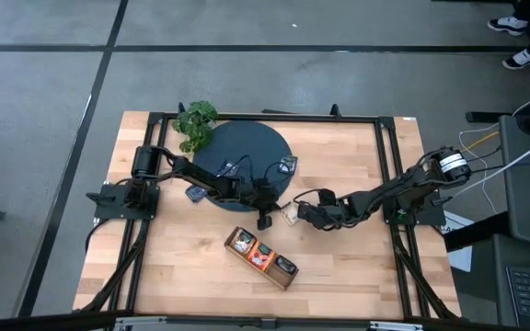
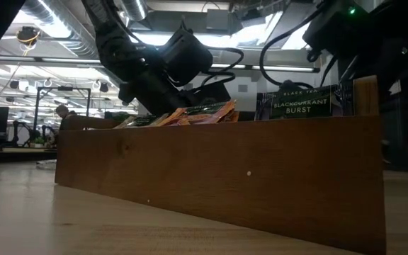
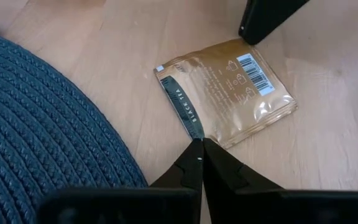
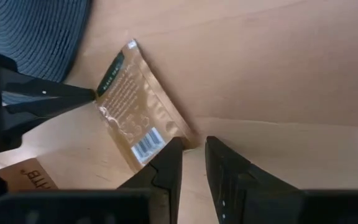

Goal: Pick & Place Tea
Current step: Put the brown tea bag into the left section of the wooden organizer

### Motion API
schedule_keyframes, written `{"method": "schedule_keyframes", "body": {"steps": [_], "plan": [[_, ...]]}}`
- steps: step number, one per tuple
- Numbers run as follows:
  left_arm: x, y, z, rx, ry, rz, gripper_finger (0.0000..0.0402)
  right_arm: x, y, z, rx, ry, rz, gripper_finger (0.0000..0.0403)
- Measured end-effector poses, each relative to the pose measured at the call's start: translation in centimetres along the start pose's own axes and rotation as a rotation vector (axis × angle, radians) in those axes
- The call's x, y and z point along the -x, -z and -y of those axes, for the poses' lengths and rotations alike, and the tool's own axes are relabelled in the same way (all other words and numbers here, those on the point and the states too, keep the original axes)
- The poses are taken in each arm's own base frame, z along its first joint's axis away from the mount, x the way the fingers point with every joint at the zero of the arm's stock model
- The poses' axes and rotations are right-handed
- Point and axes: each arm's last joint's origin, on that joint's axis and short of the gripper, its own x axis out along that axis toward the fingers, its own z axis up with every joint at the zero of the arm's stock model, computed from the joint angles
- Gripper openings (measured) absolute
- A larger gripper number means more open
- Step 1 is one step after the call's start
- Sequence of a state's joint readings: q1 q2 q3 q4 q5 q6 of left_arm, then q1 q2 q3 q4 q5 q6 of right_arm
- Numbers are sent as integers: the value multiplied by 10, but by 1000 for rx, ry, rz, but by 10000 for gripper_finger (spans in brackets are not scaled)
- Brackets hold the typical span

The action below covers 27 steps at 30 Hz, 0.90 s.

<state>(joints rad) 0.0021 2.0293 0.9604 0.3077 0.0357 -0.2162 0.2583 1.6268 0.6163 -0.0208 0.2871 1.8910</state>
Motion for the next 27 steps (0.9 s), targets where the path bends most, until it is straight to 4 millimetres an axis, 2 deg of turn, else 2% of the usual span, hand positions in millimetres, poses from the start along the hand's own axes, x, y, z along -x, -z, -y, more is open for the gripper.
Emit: {"method": "schedule_keyframes", "body": {"steps": [21,27], "plan": [[0,0,0,6,9,3,3,-5,-7,-7,-1,-45,4,72],[0,0,0,6,7,3,2,-5,-8,-6,25,-39,7,12]]}}
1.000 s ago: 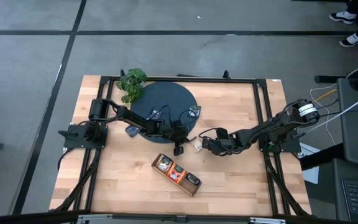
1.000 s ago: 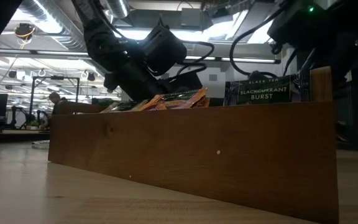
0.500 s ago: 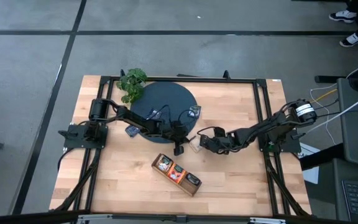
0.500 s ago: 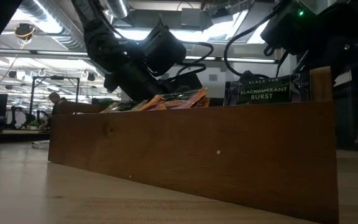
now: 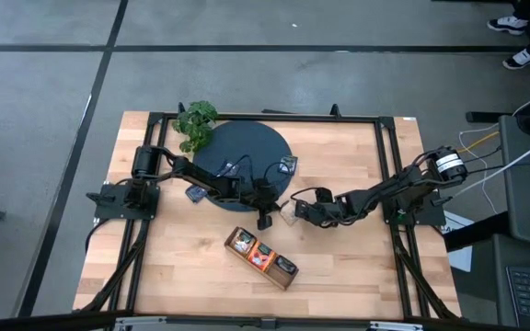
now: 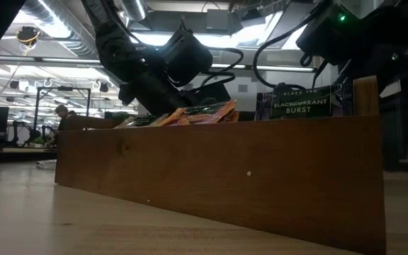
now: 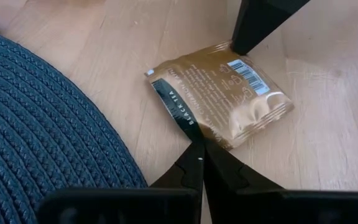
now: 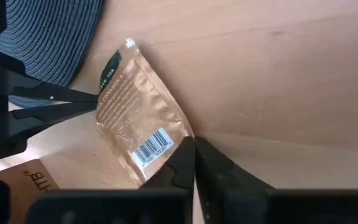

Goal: Pick & Place Tea
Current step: Put the brown tea bag into the left section of the wooden organizer

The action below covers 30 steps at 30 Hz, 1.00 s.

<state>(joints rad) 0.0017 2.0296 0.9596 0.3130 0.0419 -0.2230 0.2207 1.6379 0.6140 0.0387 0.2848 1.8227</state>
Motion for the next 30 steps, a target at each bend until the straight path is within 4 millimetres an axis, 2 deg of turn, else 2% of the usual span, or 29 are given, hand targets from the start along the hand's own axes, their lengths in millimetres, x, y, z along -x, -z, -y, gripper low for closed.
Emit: {"method": "schedule_keyframes", "body": {"steps": [6,9,13,16,20,25,30], "plan": [[3,-2,0,0,-5,0,2,1,2,0,12,-3,2,7],[11,-6,-2,-10,-14,-28,5,1,5,1,26,-3,4,5],[34,-12,-7,-9,-36,-91,10,2,6,2,33,-3,2,4],[55,-25,-12,9,-47,-78,10,2,6,2,45,-6,1,3],[82,-37,-18,49,8,-84,7,5,7,-2,96,-31,-16,2],[113,-55,-32,222,105,-26,13,20,6,-20,234,-106,1,2],[134,-61,-48,417,130,-15,22,40,6,-41,439,-157,16,1]]}}
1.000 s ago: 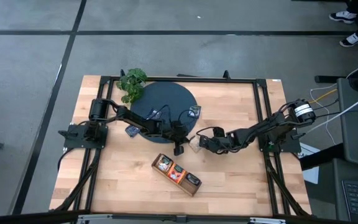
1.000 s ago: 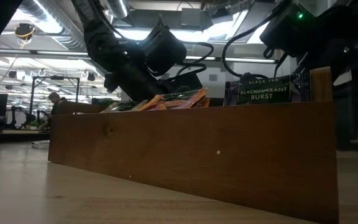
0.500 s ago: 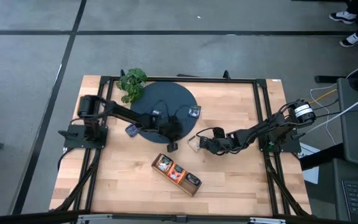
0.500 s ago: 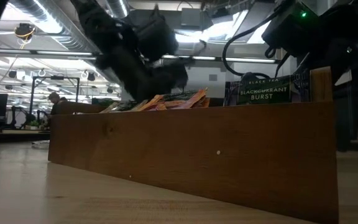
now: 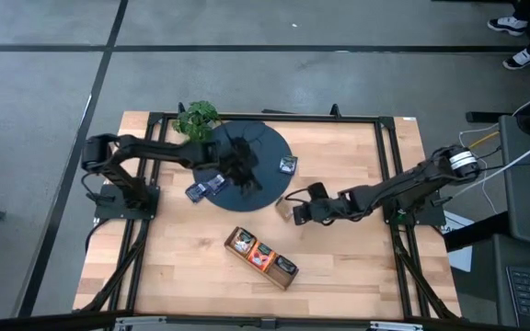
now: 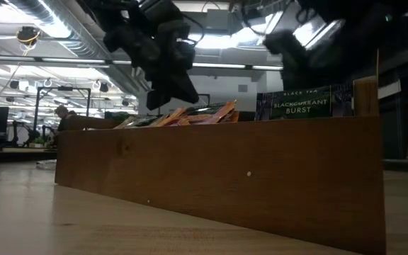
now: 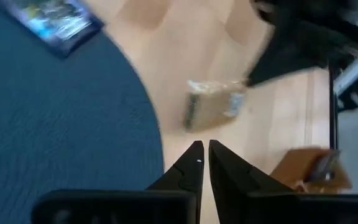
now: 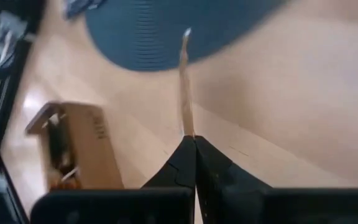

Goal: Pick & Place Tea
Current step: Put the brown tea bag into the left section of the wooden organizer

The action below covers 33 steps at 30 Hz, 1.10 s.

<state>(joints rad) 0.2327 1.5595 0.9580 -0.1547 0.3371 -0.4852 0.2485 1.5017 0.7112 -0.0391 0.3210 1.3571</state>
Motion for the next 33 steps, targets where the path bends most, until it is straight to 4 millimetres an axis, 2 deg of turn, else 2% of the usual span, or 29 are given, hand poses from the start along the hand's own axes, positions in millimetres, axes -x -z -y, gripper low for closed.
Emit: {"method": "schedule_keyframes", "body": {"steps": [6,11,16,22,28,33], "plan": [[5,1,-7,326,-1,-46,34,18,-13,-29,290,10,-3,1],[4,0,-9,418,37,-77,52,34,-24,-48,544,113,10,0],[9,-7,-21,568,26,-42,91,47,-33,-59,745,197,36,0],[15,-22,-29,823,83,58,157,50,-37,-62,884,245,79,0],[19,-41,-23,951,205,232,218,51,-40,-61,998,341,179,0],[23,-46,-26,1011,223,283,242,53,-44,-61,1089,441,272,0]]}}
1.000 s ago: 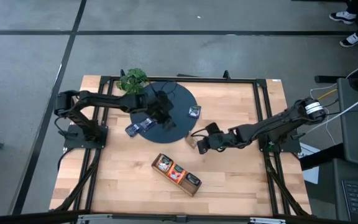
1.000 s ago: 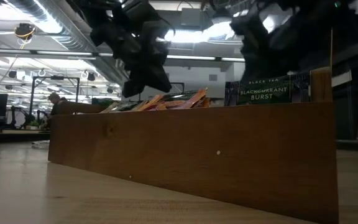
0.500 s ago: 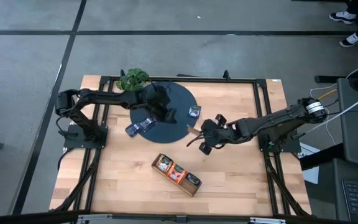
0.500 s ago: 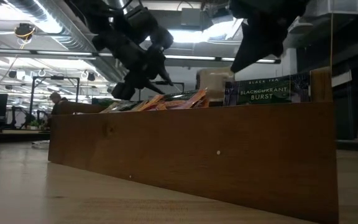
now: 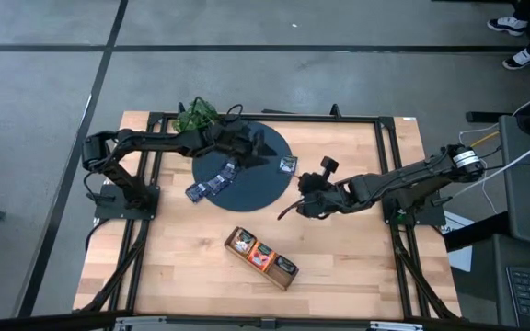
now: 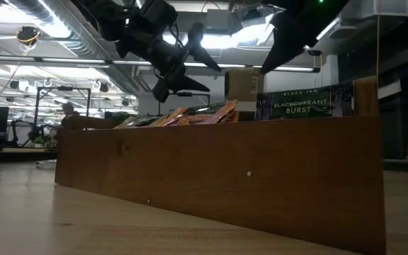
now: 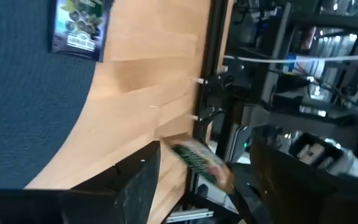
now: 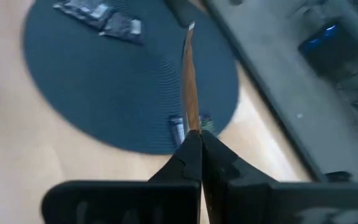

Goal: Pick & Place Tea
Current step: Put the brown tea bag into the left section of the wooden organizer

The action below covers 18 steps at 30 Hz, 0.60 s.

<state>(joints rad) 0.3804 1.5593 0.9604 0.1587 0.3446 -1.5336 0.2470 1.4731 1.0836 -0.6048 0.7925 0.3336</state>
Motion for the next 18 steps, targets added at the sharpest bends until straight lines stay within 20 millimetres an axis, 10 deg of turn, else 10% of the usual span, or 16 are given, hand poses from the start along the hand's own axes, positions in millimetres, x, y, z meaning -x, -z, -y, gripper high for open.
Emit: {"method": "schedule_keyframes", "body": {"steps": [18], "plan": [[-1,2,7,78,71,59,242,-1,-25,4,163,168,193,0]]}}
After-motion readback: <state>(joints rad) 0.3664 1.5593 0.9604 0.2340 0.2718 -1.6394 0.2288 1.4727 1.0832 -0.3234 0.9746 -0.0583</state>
